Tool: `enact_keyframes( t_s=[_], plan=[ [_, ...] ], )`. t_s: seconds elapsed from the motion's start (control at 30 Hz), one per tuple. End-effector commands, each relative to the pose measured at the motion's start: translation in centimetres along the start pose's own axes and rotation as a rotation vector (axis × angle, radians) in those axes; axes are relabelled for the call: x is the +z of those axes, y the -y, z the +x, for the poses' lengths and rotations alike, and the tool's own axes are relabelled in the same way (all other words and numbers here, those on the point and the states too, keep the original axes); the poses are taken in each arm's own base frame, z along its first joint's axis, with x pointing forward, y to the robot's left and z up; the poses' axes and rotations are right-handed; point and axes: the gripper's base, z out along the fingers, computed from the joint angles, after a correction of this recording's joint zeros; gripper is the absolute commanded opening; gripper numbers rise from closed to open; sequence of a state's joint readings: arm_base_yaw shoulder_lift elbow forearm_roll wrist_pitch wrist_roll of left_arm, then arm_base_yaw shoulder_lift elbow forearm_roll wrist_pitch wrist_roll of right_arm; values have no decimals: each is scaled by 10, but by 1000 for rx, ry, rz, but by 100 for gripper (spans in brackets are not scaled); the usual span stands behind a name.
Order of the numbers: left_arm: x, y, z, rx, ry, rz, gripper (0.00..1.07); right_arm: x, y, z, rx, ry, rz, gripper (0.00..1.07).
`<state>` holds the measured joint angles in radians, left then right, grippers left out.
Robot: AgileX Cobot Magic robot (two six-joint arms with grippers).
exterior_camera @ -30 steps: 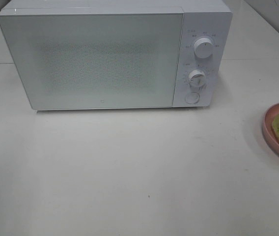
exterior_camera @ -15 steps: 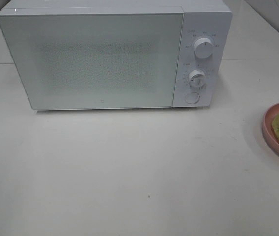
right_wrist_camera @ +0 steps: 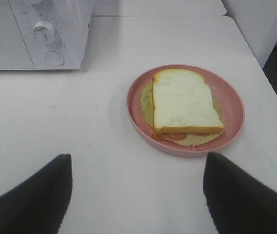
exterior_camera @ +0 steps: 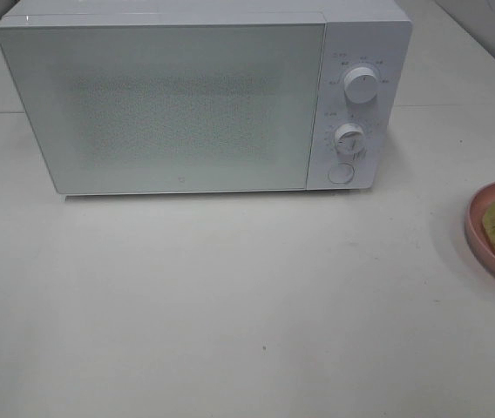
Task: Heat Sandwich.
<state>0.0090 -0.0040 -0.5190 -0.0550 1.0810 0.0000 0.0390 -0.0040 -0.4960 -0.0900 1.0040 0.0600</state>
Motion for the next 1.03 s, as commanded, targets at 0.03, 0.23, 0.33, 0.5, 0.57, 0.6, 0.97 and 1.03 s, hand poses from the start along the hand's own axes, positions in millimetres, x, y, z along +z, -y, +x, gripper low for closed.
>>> enact_keyframes(
  t_s=[0.03,0.23,0.33,0.5,0.57,0.6,0.97,1.03],
  plan=[
    [-3,1,1,-14,31,8,100,-3,1,2,-4,35,5,73],
    [-3,1,1,-14,31,8,100,-3,1,2,-4,35,5,73],
    [-3,1,1,-14,31,8,100,-3,1,2,-4,35,5,73],
    [-3,1,1,-14,31,8,100,-3,1,2,-4,35,5,73],
    [-3,1,1,-14,31,8,100,-3,1,2,-4,35,5,73],
    [-3,1,1,-14,31,8,100,-3,1,2,-4,35,5,73],
    [-3,1,1,-14,31,8,100,-3,1,2,-4,35,5,73],
    [-3,1,1,-14,31,8,100,-3,1,2,-4,35,5,73]
  ],
)
